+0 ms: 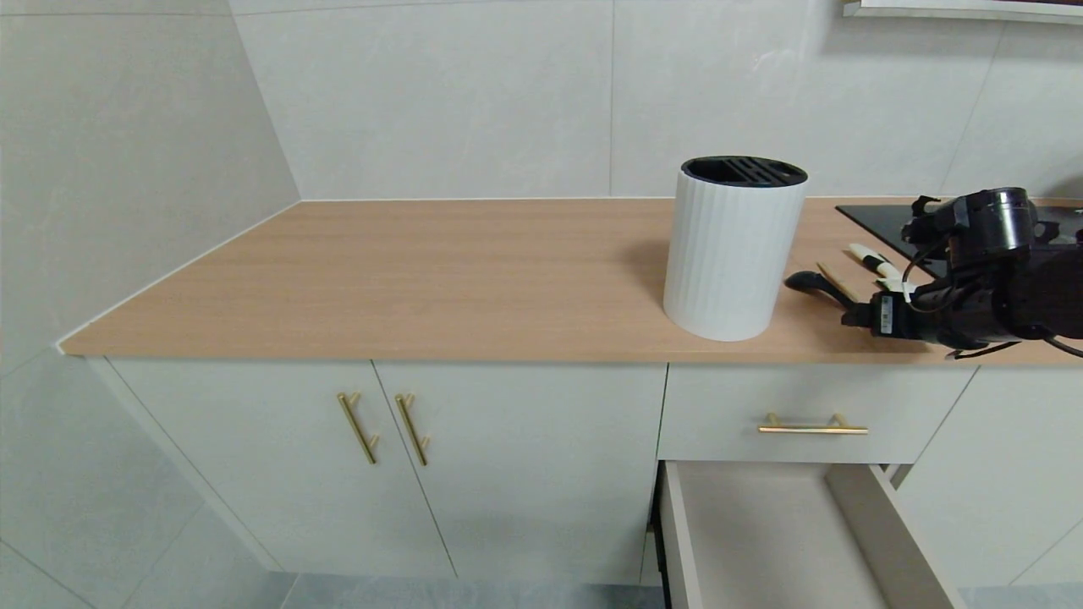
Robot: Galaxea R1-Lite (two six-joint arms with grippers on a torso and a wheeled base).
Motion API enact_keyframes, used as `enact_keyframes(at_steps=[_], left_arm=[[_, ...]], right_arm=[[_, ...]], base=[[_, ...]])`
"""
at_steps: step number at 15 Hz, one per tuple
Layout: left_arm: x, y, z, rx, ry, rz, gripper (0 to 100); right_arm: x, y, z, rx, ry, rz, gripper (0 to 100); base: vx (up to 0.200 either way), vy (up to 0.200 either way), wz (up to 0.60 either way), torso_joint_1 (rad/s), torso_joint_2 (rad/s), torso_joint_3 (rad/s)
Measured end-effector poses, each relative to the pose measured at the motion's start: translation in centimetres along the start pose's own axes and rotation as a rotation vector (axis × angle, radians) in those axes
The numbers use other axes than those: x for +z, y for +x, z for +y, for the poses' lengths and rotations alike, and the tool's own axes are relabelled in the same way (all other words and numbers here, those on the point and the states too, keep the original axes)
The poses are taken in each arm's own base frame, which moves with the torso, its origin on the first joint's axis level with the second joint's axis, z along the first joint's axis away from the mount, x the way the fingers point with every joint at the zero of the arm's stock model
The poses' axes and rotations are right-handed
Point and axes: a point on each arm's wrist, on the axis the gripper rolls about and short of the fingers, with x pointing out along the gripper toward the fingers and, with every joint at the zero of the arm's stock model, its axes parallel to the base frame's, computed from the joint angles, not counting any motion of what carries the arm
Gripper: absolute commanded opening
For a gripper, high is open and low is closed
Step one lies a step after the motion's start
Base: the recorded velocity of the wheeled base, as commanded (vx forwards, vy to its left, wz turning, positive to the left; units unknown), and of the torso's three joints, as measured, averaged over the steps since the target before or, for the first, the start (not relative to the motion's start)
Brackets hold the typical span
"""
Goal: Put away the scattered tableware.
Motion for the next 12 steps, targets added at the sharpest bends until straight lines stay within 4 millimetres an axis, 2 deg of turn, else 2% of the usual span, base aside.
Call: enact_keyframes(at_steps=[5, 12], left_arm=[[0.00, 0.00, 0.00, 0.000, 0.000, 0.000, 100], [0.00, 0.00, 0.00, 0.000, 0.000, 0.000, 100]], right_arm=[[-0.19, 0.31, 0.11, 0.000, -0.002, 0.007, 0], [0.06, -0.24, 0.02, -0.003, 0.003, -0.006, 0]], base=[[0.000, 0.000, 0.00, 0.000, 0.00, 0.000], [0.000, 0.000, 0.00, 0.000, 0.00, 0.000]])
